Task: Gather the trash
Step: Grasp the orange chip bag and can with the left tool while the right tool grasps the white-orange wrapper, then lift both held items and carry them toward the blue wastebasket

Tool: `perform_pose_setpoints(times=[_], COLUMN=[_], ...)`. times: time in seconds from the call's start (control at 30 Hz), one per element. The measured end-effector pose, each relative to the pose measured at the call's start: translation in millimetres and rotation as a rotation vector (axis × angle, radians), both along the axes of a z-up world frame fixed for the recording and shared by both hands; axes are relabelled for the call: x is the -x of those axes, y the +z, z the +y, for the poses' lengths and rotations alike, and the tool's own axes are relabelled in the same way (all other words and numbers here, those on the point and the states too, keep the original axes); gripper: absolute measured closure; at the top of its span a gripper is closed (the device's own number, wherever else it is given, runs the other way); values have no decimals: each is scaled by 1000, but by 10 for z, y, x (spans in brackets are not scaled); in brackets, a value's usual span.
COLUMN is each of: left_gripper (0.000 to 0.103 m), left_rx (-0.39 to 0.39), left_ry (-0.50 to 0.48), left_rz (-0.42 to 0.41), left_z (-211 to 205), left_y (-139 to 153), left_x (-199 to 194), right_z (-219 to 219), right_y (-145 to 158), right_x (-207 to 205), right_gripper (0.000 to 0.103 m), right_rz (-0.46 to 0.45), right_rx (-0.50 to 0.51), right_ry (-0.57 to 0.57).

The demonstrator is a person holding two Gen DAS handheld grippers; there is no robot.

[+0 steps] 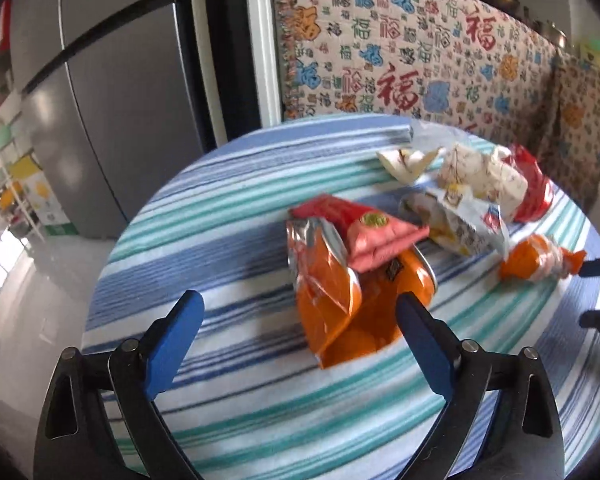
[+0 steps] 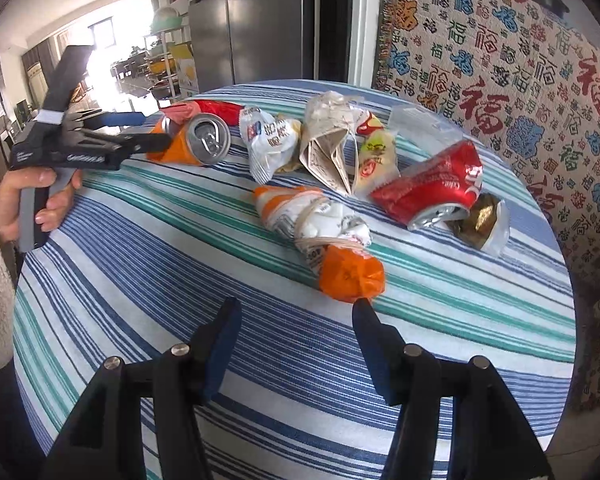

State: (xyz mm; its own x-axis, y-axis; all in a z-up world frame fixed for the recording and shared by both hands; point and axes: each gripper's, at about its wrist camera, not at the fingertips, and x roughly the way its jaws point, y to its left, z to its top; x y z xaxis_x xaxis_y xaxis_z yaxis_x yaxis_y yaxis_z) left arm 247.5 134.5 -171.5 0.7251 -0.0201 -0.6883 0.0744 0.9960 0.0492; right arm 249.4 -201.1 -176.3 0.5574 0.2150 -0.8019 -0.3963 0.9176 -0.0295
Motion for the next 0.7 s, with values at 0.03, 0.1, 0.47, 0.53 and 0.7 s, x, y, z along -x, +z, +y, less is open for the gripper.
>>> perform_pose_setpoints(times=[0.03, 0.1, 0.47, 0.53, 0.7], left_gripper=[13, 56, 80, 80, 80], left_rx=[3, 30, 290, 260, 246], left_ry=[11, -3, -59, -34, -45], left_rz=[-4, 21, 58, 62, 87], left_z=[5, 31, 250, 285, 243], left_y=[2, -32, 463, 469, 362], left_x=[-26, -73, 240, 286, 364], right_z=[-30, -105, -244, -263, -171], right_y=[51, 117, 299, 318, 252], right_x=[15, 35, 63, 62, -22], right_gripper=[44, 44, 44, 44, 38], right_rz=[-13, -36, -120, -131, -140], right_rx=[-3, -13, -72, -83, -77], right_ry=[5, 5, -28, -37, -11])
